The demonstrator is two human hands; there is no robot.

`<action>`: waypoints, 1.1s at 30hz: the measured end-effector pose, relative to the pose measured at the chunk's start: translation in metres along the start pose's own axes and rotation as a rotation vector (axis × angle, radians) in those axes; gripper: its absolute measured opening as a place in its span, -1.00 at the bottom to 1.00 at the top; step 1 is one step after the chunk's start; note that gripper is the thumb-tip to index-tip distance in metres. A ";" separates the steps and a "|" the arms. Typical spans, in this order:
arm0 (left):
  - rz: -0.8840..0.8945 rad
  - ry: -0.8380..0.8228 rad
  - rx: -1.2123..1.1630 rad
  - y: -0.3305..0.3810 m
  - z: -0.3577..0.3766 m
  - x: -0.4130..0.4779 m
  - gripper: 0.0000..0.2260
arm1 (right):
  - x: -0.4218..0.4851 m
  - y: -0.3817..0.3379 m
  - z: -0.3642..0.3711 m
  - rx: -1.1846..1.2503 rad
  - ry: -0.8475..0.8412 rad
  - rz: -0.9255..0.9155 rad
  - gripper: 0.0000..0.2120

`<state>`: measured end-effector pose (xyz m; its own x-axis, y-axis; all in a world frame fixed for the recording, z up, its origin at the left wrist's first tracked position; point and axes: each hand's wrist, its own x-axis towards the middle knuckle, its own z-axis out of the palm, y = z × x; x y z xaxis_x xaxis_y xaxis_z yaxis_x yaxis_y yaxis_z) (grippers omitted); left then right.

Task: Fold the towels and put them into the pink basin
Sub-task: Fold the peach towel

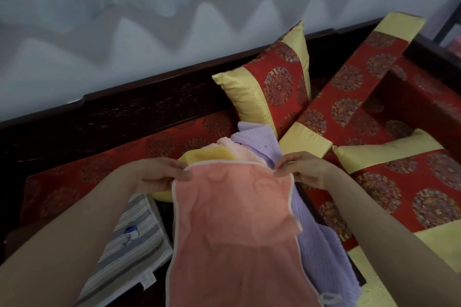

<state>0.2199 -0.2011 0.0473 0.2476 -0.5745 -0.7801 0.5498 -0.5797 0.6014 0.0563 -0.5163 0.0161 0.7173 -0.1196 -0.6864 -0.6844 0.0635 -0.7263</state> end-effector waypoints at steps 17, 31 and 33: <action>0.405 0.590 0.271 -0.032 -0.014 -0.008 -0.94 | -0.009 0.005 0.004 -0.422 0.473 -0.413 -0.76; 0.433 0.268 0.161 -0.025 0.005 -0.094 -0.56 | -0.102 -0.047 -0.011 -0.436 0.030 -0.456 -0.77; 0.456 0.176 0.226 -0.019 0.014 -0.119 -0.64 | -0.127 -0.060 -0.012 -0.524 -0.092 -0.468 -0.79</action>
<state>0.1684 -0.1298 0.1316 0.5622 -0.7025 -0.4363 0.1748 -0.4147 0.8930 0.0044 -0.5172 0.1469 0.9439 0.0682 -0.3231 -0.2572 -0.4619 -0.8488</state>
